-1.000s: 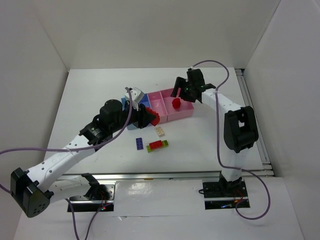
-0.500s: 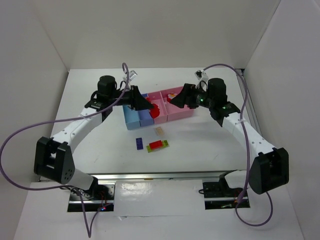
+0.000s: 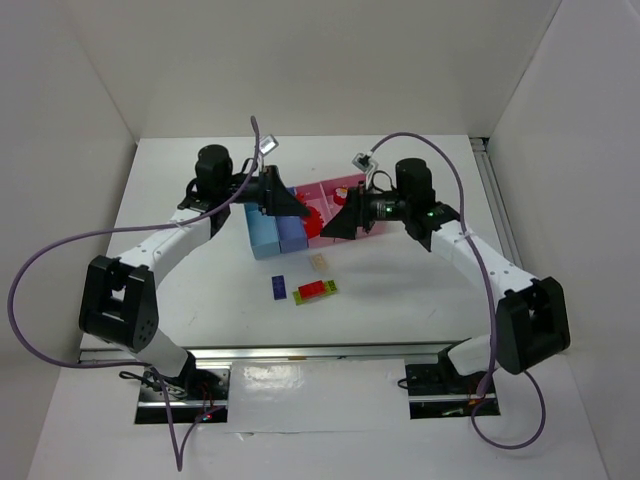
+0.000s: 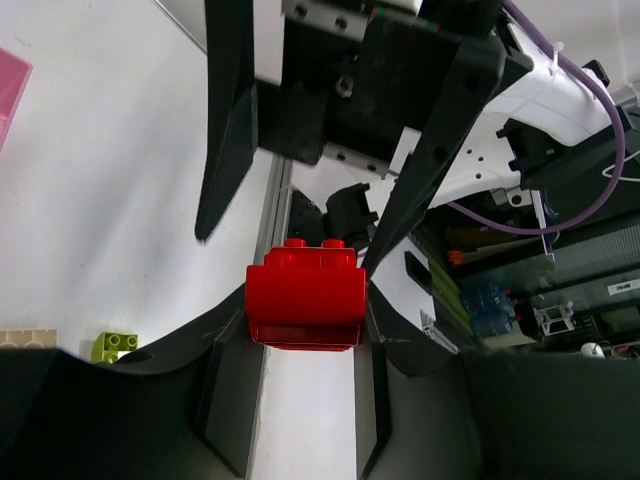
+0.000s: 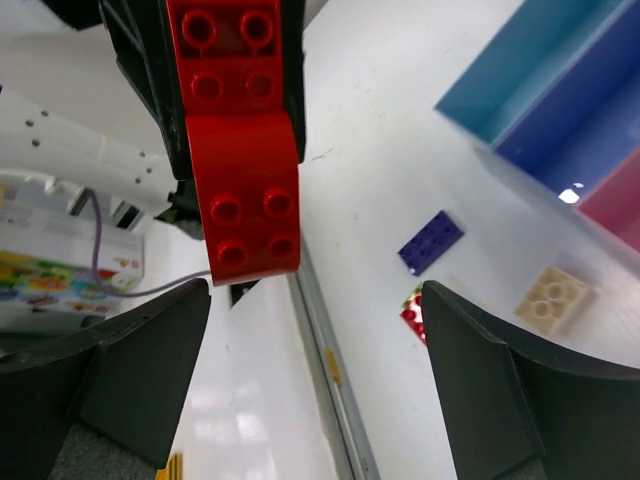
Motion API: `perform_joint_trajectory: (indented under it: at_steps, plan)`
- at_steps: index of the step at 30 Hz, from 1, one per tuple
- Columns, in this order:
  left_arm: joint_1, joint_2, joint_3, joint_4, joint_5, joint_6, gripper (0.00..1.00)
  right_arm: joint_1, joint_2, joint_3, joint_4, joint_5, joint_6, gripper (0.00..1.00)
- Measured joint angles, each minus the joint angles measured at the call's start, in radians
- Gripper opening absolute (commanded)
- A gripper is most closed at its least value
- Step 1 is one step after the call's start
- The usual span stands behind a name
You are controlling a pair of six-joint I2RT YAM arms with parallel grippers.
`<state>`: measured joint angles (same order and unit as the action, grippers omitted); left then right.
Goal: Sort the legos into containers by color
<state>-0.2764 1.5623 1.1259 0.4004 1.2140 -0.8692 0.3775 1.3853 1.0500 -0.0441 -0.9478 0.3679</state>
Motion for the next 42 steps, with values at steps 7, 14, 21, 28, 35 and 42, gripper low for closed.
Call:
perform_joint_trajectory:
  at_steps: [7, 14, 21, 28, 35, 42]
  plan:
    - [0.0, 0.0, 0.0, 0.008, 0.006, 0.011, 0.0, 0.067, 0.043, 0.0, 0.104, -0.069, 0.046, 0.74]
    - [0.0, 0.0, 0.0, -0.011, 0.023, 0.033, 0.0, 0.074, 0.046, -0.01, 0.21, -0.079, 0.123, 0.34]
    - [0.01, 0.0, -0.034, 0.019, 0.023, 0.026, 0.0, 0.084, 0.063, -0.013, 0.206, -0.047, 0.148, 0.04]
    - [0.034, 0.0, -0.034, -0.011, 0.006, 0.034, 0.0, 0.024, 0.014, -0.109, 0.264, 0.034, 0.208, 0.0]
    - [0.044, 0.013, -0.019, -0.076, -0.014, 0.062, 0.0, -0.088, -0.045, -0.163, 0.277, 0.156, 0.278, 0.0]
    - [-0.026, 0.154, 0.244, -0.296, -0.232, 0.138, 0.0, -0.09, -0.156, -0.15, 0.06, 0.532, 0.261, 0.0]
